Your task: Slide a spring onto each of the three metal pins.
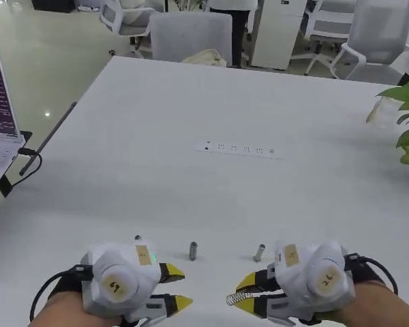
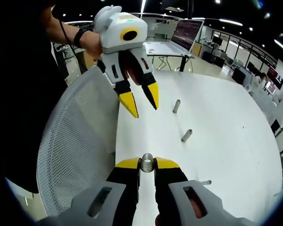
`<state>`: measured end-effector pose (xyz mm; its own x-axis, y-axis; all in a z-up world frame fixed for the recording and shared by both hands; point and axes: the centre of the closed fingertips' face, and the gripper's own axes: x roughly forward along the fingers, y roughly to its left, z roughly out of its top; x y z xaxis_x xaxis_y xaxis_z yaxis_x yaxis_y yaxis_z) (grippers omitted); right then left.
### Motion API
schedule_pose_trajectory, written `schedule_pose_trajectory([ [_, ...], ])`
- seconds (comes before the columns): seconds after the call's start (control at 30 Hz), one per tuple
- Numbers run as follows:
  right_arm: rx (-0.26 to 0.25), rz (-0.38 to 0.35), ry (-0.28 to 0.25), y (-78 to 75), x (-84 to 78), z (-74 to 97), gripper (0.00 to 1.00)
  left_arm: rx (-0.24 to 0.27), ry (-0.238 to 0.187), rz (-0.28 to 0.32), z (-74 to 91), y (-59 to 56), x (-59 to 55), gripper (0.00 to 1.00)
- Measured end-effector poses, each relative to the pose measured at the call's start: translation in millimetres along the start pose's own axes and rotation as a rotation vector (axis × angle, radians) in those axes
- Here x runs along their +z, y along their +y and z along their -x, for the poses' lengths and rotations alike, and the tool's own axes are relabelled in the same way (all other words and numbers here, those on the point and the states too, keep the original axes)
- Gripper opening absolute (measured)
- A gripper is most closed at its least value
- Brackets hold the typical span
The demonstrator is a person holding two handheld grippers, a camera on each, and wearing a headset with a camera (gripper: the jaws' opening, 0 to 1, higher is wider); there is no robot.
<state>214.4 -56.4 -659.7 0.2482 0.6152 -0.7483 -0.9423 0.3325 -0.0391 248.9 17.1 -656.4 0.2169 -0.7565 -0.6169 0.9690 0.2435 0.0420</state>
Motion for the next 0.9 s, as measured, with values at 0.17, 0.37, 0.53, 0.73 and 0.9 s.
schedule_pose_trajectory([
  [0.17, -0.018, -0.014, 0.015, -9.8, -7.3, 5.1, 0.09, 0.048, -0.015, 0.044, 11.8, 13.6, -3.9, 0.17],
  [0.37, -0.033, -0.020, 0.056, -21.9, -21.7, 9.6, 0.09, 0.098, -0.026, 0.086, 24.5, 24.2, -10.0, 0.19],
  [0.53, -0.048, -0.028, 0.077, -33.2, -30.6, 14.6, 0.09, 0.130, -0.029, 0.114, 33.1, 29.7, -16.6, 0.21],
  [0.73, -0.055, -0.036, 0.109, -42.3, -41.0, 18.1, 0.09, 0.169, -0.034, 0.148, 42.8, 36.5, -23.3, 0.23],
  [0.9, -0.064, -0.049, 0.113, -50.6, -45.4, 21.6, 0.09, 0.205, -0.039, 0.184, 52.1, 42.9, -30.6, 0.25],
])
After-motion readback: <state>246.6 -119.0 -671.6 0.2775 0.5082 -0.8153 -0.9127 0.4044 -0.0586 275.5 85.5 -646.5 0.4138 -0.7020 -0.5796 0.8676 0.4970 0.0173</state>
